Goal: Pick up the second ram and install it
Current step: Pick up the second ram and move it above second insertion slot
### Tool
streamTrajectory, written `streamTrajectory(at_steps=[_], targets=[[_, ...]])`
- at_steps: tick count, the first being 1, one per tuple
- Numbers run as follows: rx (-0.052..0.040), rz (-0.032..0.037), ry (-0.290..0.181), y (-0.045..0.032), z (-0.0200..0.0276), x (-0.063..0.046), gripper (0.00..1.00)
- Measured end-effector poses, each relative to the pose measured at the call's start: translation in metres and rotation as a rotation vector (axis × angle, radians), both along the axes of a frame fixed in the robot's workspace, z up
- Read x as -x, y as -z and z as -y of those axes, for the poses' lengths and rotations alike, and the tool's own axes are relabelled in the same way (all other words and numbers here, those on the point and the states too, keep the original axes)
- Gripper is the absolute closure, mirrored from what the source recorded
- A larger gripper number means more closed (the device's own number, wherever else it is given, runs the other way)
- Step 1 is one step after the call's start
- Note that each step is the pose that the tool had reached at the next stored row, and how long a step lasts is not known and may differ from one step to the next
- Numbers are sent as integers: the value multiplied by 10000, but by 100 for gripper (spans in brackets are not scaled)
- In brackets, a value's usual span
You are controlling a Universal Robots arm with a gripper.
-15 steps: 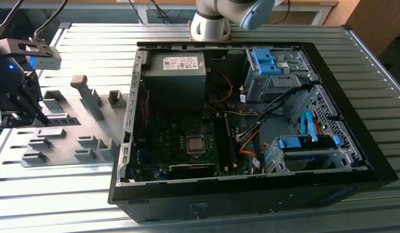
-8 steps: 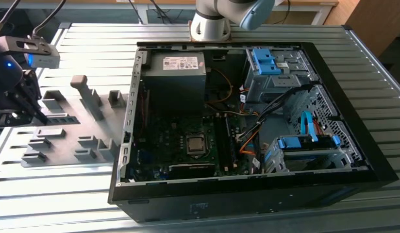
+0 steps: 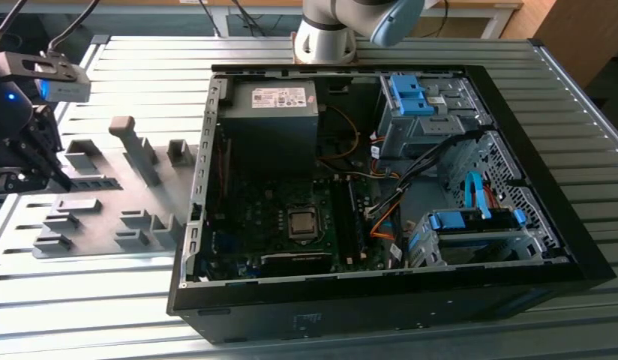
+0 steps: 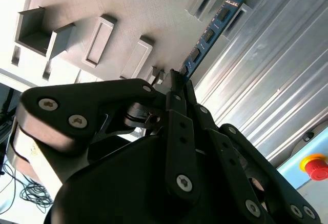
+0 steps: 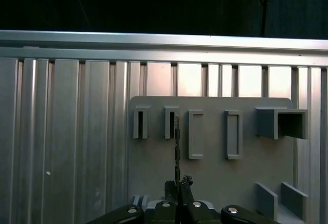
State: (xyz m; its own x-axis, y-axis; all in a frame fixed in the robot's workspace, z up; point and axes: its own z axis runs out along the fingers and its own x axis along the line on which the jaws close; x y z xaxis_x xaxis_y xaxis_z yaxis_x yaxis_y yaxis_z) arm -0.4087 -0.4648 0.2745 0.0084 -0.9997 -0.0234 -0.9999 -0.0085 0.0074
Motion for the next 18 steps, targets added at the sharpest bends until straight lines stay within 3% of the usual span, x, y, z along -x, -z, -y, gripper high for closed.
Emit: streamTrajectory(at_steps=[18], targets=[[-1, 1, 0, -81, 0, 0, 86]])
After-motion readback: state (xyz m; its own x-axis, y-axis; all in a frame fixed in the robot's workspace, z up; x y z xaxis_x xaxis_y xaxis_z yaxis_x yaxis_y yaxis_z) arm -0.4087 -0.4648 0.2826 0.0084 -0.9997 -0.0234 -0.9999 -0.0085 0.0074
